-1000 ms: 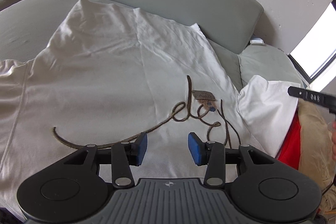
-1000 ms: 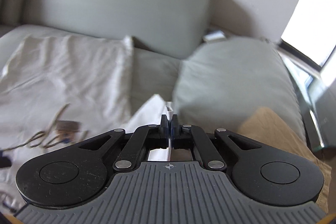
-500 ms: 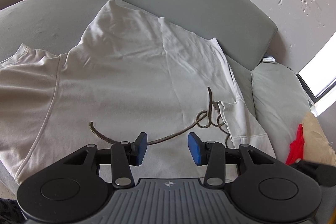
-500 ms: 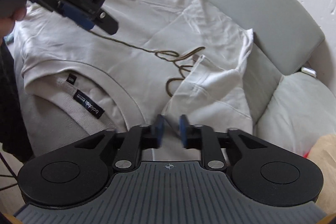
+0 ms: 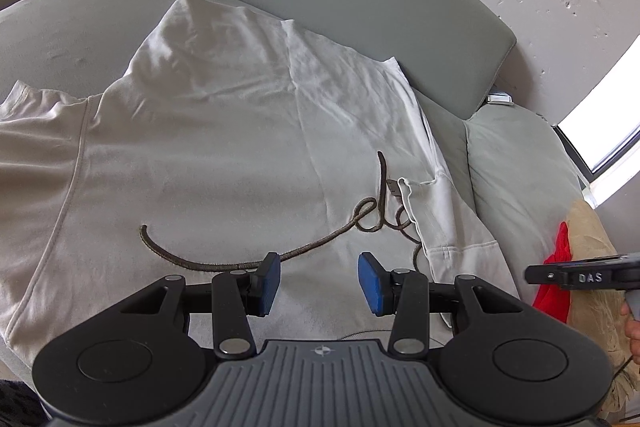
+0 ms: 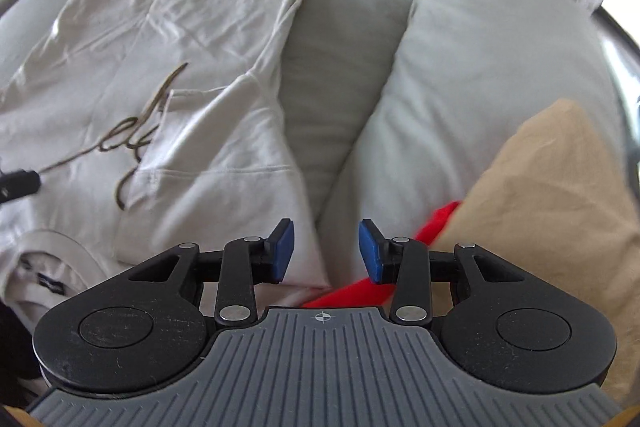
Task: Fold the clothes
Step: 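Grasp the sweatshirt sleeve with the right gripper and smooth it flat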
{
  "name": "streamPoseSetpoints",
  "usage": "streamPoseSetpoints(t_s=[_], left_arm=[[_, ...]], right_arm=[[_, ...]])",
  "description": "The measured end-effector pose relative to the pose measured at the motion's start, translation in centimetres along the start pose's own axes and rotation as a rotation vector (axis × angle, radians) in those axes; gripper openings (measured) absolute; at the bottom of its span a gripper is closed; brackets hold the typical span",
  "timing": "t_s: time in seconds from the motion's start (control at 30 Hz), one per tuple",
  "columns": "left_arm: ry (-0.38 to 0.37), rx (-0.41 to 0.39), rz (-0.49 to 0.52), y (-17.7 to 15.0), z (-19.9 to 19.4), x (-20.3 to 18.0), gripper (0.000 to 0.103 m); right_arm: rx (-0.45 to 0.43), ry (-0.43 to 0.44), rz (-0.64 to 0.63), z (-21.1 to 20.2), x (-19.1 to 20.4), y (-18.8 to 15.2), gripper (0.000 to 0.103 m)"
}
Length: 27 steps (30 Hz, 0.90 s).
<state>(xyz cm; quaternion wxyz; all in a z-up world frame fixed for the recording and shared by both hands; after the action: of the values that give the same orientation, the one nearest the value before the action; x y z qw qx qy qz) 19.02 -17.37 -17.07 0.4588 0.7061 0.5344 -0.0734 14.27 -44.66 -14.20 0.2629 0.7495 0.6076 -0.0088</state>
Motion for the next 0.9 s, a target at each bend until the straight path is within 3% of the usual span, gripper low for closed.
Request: streamPoseSetpoints(t_s=[0.1, 0.23, 0.3, 0.37, 0.43, 0.53, 0.6, 0.67, 0.73, 0.8, 0.9], left_arm=[[0.003, 0.01, 0.003, -0.2, 0.2, 0.0, 0.041], [0.006, 0.027, 0.019, -0.6, 0.5, 0.0, 0.041], [0.006, 0.032, 0.022, -0.7, 0.5, 0.1, 0.041], [0.005, 0.033, 0.027, -0.7, 0.5, 0.1, 0.041], [0.003, 0.033, 0.032, -0.8, 0.4, 0.1, 0.041], [0.004, 0.035, 0.062, -1.2, 0.2, -0.2, 0.041], [0.005, 0.035, 0.084, -1.6, -0.1, -0.4, 0.041], [0.009, 0.03, 0.108, -2.0, -0.5, -0.5, 0.041], [0.017, 0.022, 0.134, -2.4, -1.1, -0.6, 0.041], [0.034, 0.009, 0.162, -2.8, -1.9, -0.5, 0.041], [0.049, -0.024, 0.172, -3.1, -3.5, 0.2, 0.041]], right_arm=[[-0.017, 0.025, 0.086, 1.4, 1.1, 0.8, 0.037], [-0.123, -0.066, 0.057, 3.1, 3.1, 1.6, 0.034], [-0.028, -0.147, -0.078, 5.3, 4.5, -0.1, 0.024], [0.024, -0.278, -0.173, 6.2, 4.6, -1.5, 0.004], [0.058, -0.366, -0.259, 6.7, 4.6, -2.4, 0.005], [-0.009, -0.266, -0.09, 3.9, 4.3, -1.5, 0.016], [-0.14, -0.207, 0.009, 1.2, 4.3, -0.6, 0.021], [-0.258, -0.14, 0.021, -0.6, 5.4, -0.5, 0.022], [-0.306, -0.102, -0.018, -0.6, 7.3, -1.4, 0.022], [-0.208, -0.104, -0.07, 1.5, 8.7, -3.8, 0.021], [-0.202, -0.21, -0.056, 0.2, 8.5, -6.4, 0.02]])
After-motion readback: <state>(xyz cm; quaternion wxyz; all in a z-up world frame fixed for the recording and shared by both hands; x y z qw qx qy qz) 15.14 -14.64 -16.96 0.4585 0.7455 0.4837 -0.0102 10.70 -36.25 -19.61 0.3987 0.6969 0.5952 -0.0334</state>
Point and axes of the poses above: each gripper's, at about its wrist camera, not at the fingertips, and z roughly the way its jaws point, x to its left, y to its top, the point moved 8 cm from there along z, roughly the way its jaws point, and after that the axes turned 15 degrees about -y, right-handed, at the moved point
